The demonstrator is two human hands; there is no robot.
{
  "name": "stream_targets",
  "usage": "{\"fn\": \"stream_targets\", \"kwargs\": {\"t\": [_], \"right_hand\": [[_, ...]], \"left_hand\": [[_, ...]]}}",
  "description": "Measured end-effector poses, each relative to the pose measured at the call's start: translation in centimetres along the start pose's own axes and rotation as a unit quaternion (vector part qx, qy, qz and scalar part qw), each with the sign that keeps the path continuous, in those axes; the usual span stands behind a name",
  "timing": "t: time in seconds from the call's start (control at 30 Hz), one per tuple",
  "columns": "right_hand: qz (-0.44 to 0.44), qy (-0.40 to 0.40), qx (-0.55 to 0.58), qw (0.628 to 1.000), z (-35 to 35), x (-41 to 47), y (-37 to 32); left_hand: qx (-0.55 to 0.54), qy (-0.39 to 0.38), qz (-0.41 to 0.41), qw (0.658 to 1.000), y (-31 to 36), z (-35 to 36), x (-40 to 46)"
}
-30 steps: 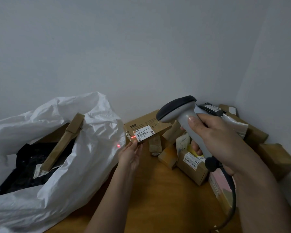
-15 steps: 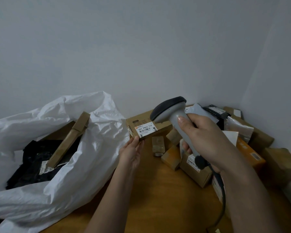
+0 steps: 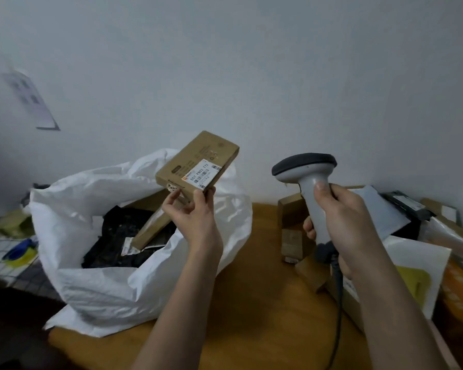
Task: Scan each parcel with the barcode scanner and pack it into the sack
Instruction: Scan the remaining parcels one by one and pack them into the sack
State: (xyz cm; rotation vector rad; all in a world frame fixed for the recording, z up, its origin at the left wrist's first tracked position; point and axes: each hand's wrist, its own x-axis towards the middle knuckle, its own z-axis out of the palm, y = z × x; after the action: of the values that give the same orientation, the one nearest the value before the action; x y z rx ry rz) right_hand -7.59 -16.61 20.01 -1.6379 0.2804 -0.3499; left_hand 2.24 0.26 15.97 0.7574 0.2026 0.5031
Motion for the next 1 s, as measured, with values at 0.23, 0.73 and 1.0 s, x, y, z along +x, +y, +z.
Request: {"fn": "stream_targets", "kwargs": {"t": [0.23, 0.73, 1.0], "right_hand": [[-0.002, -0.036, -0.001, 0.999, 2.3, 1.1, 0.7], [0.068, 0.068, -0.058, 0.994, -2.5, 5.5, 4.9], [0.111, 0.107, -0.054, 0.987, -6.6, 10.1, 8.4]], "left_hand": [[0.024, 0.066, 0.025, 0.997, 1.0, -0.9, 2.4], [0.231, -0.125, -0.140, 0.955, -11.1, 0.9, 0.1], [0.405, -0.134, -0.249, 0.870, -21.6, 0.4, 1.1]]}}
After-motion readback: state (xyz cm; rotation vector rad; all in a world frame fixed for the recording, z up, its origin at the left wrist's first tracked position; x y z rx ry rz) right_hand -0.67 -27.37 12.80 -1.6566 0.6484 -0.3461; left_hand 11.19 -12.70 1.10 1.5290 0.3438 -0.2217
